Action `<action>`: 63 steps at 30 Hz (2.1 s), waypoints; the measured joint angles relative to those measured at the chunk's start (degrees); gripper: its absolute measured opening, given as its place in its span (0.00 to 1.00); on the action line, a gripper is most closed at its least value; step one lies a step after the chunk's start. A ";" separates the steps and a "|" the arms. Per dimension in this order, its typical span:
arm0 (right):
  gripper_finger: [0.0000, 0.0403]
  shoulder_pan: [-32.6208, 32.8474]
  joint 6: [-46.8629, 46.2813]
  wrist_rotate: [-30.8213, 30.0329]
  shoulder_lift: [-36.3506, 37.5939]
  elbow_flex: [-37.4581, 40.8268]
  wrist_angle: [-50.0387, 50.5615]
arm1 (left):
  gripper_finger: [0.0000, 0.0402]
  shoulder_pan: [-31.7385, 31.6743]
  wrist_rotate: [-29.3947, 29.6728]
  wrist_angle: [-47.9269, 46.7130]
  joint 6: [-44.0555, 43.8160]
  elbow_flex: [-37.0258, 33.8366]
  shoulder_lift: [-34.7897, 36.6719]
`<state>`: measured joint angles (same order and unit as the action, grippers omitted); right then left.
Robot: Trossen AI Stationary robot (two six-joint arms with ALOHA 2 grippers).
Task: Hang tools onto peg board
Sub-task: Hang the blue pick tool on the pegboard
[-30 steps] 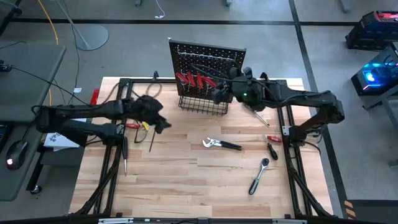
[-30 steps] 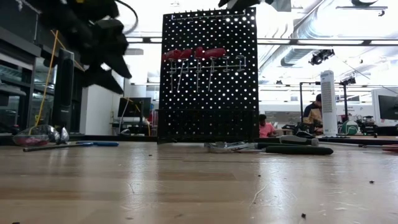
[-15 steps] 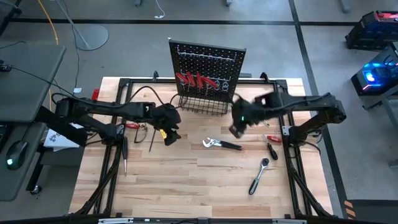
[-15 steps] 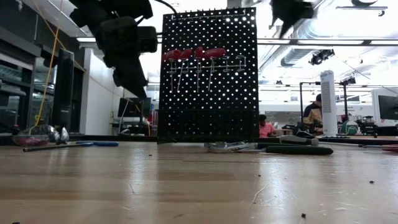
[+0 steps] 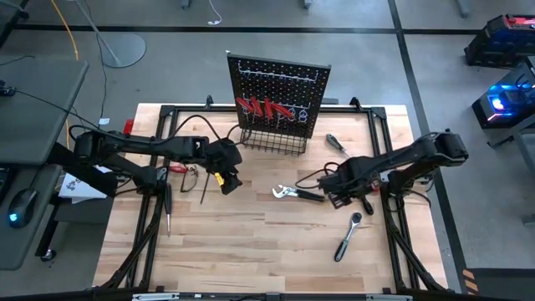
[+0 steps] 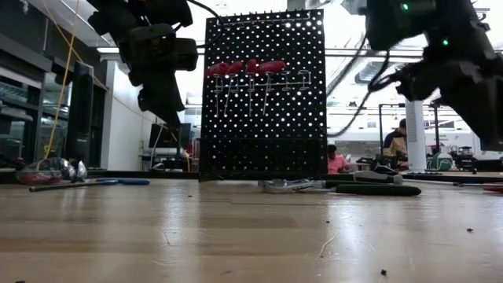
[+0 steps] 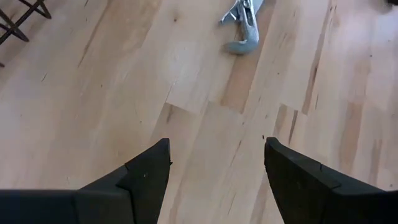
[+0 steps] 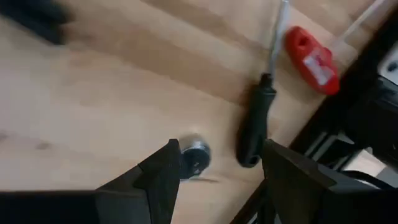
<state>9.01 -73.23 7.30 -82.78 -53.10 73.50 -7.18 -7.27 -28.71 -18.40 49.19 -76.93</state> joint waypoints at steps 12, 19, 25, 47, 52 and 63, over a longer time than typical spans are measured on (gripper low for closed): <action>0.52 -2.15 5.38 -8.10 0.09 2.12 -36.17 | 0.59 0.24 3.18 -13.70 3.10 0.00 0.07; 0.52 -6.18 6.54 -10.28 0.09 2.12 -39.68 | 0.59 -3.86 16.78 -23.22 -16.80 -4.69 -0.15; 0.52 -7.69 7.63 -9.66 0.07 2.12 -39.58 | 0.59 -9.69 15.34 -17.35 -31.11 -11.75 -0.20; 0.52 -8.24 9.22 -7.92 0.02 2.12 -39.61 | 0.03 -4.54 26.81 1.07 -41.17 -18.64 -8.08; 0.52 -8.08 9.31 -7.08 0.02 2.12 -39.45 | 0.01 -1.05 28.93 0.03 -45.71 -18.64 -8.48; 0.52 -6.64 10.58 -7.04 0.02 2.12 -38.43 | 0.00 4.80 17.41 6.86 -50.79 -16.18 -4.74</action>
<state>2.37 -62.65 0.26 -82.76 -50.98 35.06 -2.38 10.15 -21.85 -69.19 33.00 -81.66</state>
